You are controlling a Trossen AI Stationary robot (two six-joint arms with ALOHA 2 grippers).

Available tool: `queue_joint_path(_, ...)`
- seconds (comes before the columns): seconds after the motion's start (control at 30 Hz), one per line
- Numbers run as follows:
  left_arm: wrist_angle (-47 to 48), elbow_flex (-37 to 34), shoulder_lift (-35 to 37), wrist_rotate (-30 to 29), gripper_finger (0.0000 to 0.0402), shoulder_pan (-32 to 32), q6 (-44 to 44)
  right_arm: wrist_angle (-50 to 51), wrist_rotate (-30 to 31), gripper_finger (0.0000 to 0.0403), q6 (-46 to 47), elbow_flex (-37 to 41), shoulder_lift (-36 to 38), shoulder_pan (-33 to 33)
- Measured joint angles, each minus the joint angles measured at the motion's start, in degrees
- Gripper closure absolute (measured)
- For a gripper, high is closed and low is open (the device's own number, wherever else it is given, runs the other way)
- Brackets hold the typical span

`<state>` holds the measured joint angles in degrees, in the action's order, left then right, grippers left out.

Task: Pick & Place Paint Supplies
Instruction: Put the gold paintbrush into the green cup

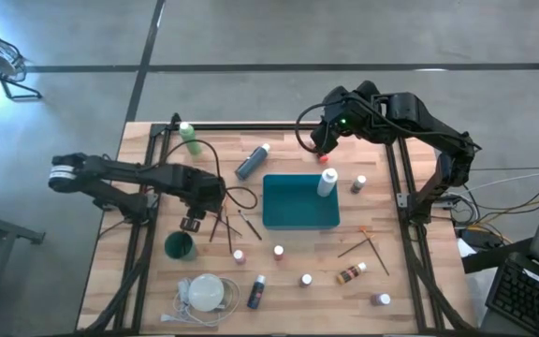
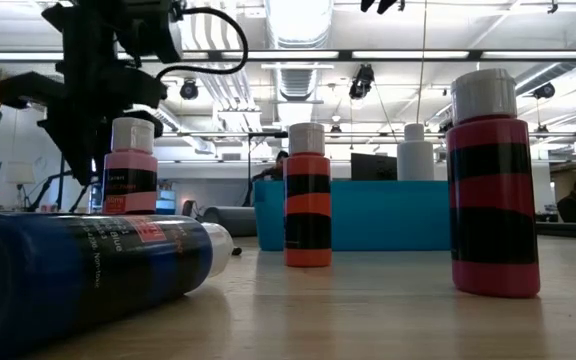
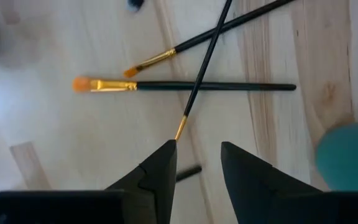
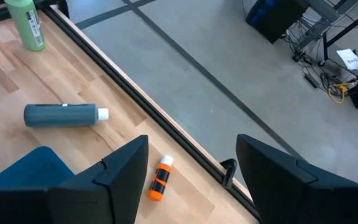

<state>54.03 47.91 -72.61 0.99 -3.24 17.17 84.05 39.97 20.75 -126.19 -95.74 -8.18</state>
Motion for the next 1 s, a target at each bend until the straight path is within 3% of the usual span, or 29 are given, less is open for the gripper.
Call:
queue_joint_path(0.2,-0.11,-0.18,-2.07,0.24,0.027,-1.75,1.68,-0.2,0.0,0.0163,-0.2,0.0,0.0,0.0)
queue_joint_path(0.57,6.43,6.79,0.43,0.27,0.027,-1.95,1.29,-0.02,0.17,0.0126,-1.46,0.0,0.0,-0.37)
queue_joint_path(0.73,8.08,8.97,0.39,-2.85,0.0271,-4.04,6.39,-0.07,0.33,0.0112,-1.44,0.0,0.0,-0.99)
queue_joint_path(1.0,7.89,9.04,-1.91,-1.52,0.0271,-11.51,14.73,-0.24,0.37,0.0084,-1.29,0.0,-0.02,-0.99)
